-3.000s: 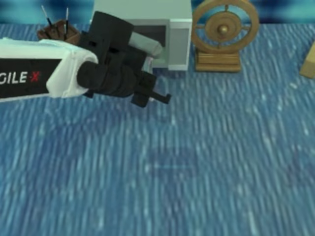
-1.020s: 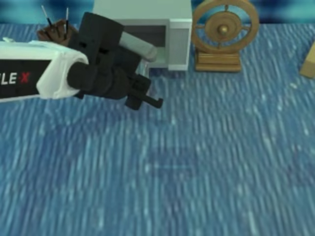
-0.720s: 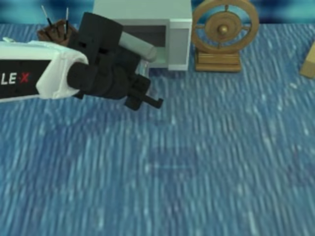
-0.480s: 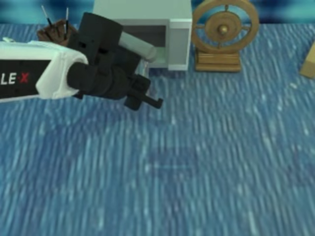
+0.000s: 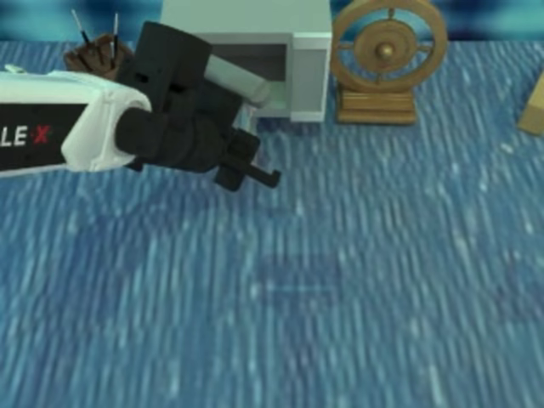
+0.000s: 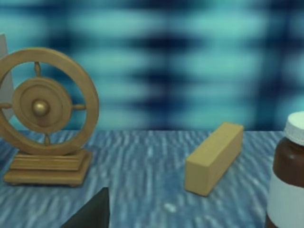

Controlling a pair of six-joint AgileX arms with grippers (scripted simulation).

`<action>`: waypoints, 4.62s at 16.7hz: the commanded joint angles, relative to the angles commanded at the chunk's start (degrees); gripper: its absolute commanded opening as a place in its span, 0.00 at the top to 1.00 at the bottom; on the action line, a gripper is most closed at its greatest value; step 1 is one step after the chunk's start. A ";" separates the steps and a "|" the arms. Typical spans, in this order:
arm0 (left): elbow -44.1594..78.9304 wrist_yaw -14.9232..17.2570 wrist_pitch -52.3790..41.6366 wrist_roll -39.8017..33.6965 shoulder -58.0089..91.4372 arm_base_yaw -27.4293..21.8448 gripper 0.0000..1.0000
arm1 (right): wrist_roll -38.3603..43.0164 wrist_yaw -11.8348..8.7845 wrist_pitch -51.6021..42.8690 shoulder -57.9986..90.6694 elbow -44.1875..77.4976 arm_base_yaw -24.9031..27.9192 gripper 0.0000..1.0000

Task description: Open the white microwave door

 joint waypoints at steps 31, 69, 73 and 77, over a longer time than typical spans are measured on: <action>-1.59 3.88 -0.63 4.76 -1.32 2.00 1.00 | 0.00 0.00 0.00 0.00 0.00 0.00 0.00; -2.70 7.97 -1.92 10.05 -2.36 4.25 1.00 | 0.00 0.00 0.00 0.00 0.00 0.00 0.00; -2.70 7.97 -1.92 10.05 -2.36 4.25 1.00 | 0.00 0.00 0.00 0.00 0.00 0.00 0.00; -2.83 8.36 -1.95 9.80 -2.34 3.84 1.00 | 0.00 0.00 0.00 0.00 0.00 0.00 0.00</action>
